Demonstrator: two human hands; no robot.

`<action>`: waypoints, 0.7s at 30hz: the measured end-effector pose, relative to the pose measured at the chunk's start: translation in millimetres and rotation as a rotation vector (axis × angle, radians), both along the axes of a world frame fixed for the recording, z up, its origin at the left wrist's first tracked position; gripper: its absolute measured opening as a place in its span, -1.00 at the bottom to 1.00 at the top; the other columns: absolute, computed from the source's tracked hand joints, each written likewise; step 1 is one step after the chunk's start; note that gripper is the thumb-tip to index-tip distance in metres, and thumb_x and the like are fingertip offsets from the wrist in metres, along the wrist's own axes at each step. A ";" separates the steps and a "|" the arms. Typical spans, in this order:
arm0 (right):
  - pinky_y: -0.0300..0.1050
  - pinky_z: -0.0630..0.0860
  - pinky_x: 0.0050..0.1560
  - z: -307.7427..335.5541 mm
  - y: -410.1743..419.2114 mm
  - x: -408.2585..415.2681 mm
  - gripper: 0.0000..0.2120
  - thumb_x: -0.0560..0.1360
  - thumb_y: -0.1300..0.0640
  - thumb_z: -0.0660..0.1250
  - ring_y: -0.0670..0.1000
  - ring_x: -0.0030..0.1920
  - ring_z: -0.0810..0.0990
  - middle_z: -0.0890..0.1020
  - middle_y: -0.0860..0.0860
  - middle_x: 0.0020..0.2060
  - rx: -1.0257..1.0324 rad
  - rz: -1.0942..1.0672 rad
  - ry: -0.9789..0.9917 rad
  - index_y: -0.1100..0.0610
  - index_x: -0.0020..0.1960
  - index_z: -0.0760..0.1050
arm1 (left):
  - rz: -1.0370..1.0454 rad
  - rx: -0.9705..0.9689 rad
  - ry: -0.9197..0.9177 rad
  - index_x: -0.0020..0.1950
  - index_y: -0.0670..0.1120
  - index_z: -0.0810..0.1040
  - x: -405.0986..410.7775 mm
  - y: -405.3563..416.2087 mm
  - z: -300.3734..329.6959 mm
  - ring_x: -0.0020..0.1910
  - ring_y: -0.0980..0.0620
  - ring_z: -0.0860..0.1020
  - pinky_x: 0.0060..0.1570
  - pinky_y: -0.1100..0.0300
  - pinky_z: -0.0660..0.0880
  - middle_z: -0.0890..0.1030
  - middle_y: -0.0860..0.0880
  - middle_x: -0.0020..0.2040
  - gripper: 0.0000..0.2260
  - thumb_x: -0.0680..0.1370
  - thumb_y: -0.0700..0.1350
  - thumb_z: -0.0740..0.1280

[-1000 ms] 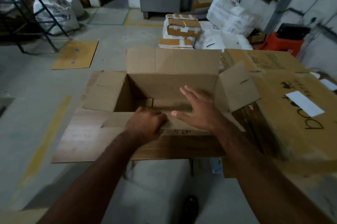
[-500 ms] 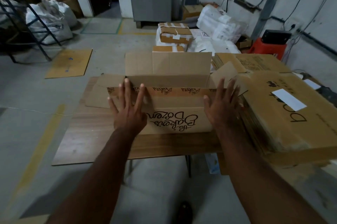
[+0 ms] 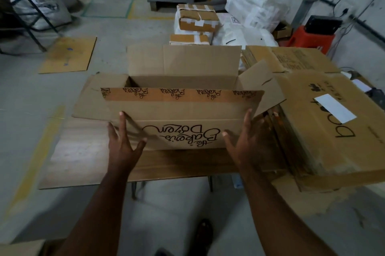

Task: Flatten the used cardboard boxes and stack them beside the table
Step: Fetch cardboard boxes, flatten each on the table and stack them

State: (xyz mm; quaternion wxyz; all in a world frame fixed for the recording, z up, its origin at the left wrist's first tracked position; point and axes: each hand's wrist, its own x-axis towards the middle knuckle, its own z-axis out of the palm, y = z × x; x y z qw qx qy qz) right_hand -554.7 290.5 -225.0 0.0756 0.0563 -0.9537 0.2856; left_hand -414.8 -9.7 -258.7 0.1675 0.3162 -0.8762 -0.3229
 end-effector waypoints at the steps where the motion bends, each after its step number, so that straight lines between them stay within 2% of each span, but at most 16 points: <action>1: 0.24 0.30 0.37 -7.6 3.2 -6.8 -0.06 0.51 -0.08 0.50 0.44 0.55 0.16 0.03 0.39 0.59 0.005 0.014 0.026 0.11 0.67 0.01 | 0.001 0.009 0.008 0.63 0.27 -0.23 -1.8 -1.6 0.6 0.58 -0.41 0.04 0.40 -0.41 0.26 -0.09 -0.32 0.64 0.03 0.47 0.13 0.51; 2: 0.25 0.25 0.40 -14.3 5.8 -13.3 -0.05 0.52 -0.11 0.49 0.42 0.55 0.17 0.05 0.37 0.60 0.020 0.034 0.037 0.08 0.68 -0.01 | 0.001 0.020 0.018 0.65 0.22 -0.21 -3.8 -2.9 1.7 0.59 -0.39 0.04 0.39 -0.39 0.26 -0.08 -0.30 0.64 0.04 0.46 0.13 0.52; 4: 0.30 0.28 0.43 -27.4 9.2 -24.3 -0.03 0.54 -0.16 0.43 0.37 0.57 0.15 0.05 0.31 0.62 0.030 0.081 0.027 -0.01 0.69 -0.12 | -0.009 0.043 0.043 0.67 0.15 -0.17 -7.8 -6.9 2.5 0.56 -0.37 0.12 0.38 -0.34 0.32 0.01 -0.31 0.61 0.06 0.44 0.09 0.55; 6: 0.18 0.26 0.42 -31.5 8.3 -31.4 -0.05 0.55 -0.11 0.45 0.34 0.57 0.17 0.07 0.30 0.61 -0.020 0.112 0.000 0.01 0.68 -0.12 | -0.019 0.043 0.052 0.67 0.14 -0.14 -11.2 -8.6 5.3 0.50 -0.37 0.22 0.36 -0.28 0.38 0.10 -0.31 0.55 0.06 0.43 0.08 0.56; 8: 0.08 0.28 0.37 -24.9 5.3 -35.3 -0.07 0.54 -0.08 0.46 0.33 0.54 0.22 0.12 0.31 0.60 -0.057 0.121 -0.010 0.04 0.68 -0.06 | -0.017 0.021 0.046 0.66 0.22 -0.13 -15.7 -10.2 9.2 0.47 -0.38 0.26 0.35 -0.29 0.41 0.14 -0.30 0.52 0.05 0.42 0.13 0.56; 11: 0.22 0.42 0.32 -5.1 -2.0 -45.9 -0.05 0.53 -0.18 0.44 0.37 0.49 0.29 0.18 0.34 0.56 -0.009 0.082 0.038 0.03 0.69 -0.06 | 0.041 -0.018 0.031 0.59 0.42 -0.14 -26.9 -9.6 27.2 0.45 -0.36 0.29 0.31 -0.38 0.40 0.16 -0.26 0.52 -0.03 0.42 0.33 0.48; 13: 0.34 0.36 0.36 14.5 -9.9 -60.2 -0.04 0.52 -0.33 0.35 0.38 0.53 0.21 0.09 0.29 0.60 0.035 0.029 -0.005 -0.12 0.68 -0.17 | 0.086 -0.061 0.040 0.59 0.41 -0.07 -37.8 -9.7 45.4 0.42 -0.33 0.31 0.31 -0.40 0.36 0.20 -0.24 0.50 -0.13 0.41 0.43 0.35; 15: 0.44 0.25 0.42 36.9 -16.8 -73.8 -0.06 0.51 -0.45 0.25 0.39 0.57 0.10 -0.01 0.23 0.63 0.080 -0.015 -0.056 -0.23 0.64 -0.24 | 0.110 -0.087 0.056 0.61 0.34 0.03 -48.6 -12.0 65.1 0.43 -0.31 0.27 0.35 -0.39 0.28 0.21 -0.25 0.49 -0.19 0.42 0.42 0.28; 18: 0.47 0.24 0.39 58.2 -23.7 -94.1 -0.13 0.49 -0.50 0.20 0.39 0.54 0.17 0.11 0.24 0.61 0.119 -0.066 -0.061 -0.26 0.62 -0.13 | 0.143 -0.134 0.037 0.60 0.29 0.13 -66.0 -21.9 88.6 0.43 -0.29 0.23 0.35 -0.37 0.28 0.21 -0.23 0.48 -0.29 0.51 0.36 0.29; 21: 0.46 0.18 0.41 57.7 -32.7 -110.5 -0.21 0.50 -0.48 0.16 0.35 0.54 0.16 0.14 0.22 0.60 0.201 -0.086 -0.125 -0.24 0.61 0.02 | 0.153 -0.167 -0.128 0.60 0.25 0.15 -84.8 -32.4 94.2 0.45 -0.30 0.22 0.36 -0.30 0.32 0.21 -0.22 0.49 -0.38 0.59 0.33 0.24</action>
